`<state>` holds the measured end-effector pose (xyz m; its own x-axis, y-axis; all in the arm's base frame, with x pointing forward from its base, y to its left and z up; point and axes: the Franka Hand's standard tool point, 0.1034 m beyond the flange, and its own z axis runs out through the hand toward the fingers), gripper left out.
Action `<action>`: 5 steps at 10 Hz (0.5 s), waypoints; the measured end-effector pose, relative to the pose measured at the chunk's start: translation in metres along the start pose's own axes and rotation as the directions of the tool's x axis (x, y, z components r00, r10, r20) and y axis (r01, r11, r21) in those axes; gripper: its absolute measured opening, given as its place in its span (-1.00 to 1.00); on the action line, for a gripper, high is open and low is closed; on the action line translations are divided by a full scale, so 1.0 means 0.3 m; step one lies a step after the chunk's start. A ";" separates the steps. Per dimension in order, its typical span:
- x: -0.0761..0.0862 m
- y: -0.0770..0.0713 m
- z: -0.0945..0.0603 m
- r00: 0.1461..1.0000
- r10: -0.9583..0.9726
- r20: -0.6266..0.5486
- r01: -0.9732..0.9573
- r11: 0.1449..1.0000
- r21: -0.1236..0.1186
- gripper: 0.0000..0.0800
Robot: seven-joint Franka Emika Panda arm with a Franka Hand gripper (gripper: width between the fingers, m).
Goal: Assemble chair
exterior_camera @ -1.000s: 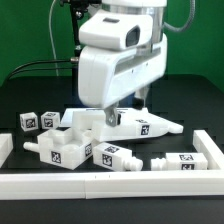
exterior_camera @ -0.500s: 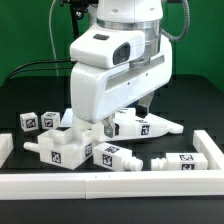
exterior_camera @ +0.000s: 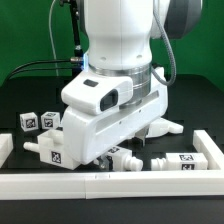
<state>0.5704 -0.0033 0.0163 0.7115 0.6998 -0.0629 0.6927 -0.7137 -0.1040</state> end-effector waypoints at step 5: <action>-0.015 0.001 0.026 1.000 -0.004 -0.012 0.004 1.000 -0.018 0.57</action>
Offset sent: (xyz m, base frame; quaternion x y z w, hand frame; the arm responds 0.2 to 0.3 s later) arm 0.0000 0.0000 0.0000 0.0000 0.0000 0.0000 1.0000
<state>0.5665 -0.0063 0.0089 0.7098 0.7026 -0.0504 0.6977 -0.7111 -0.0864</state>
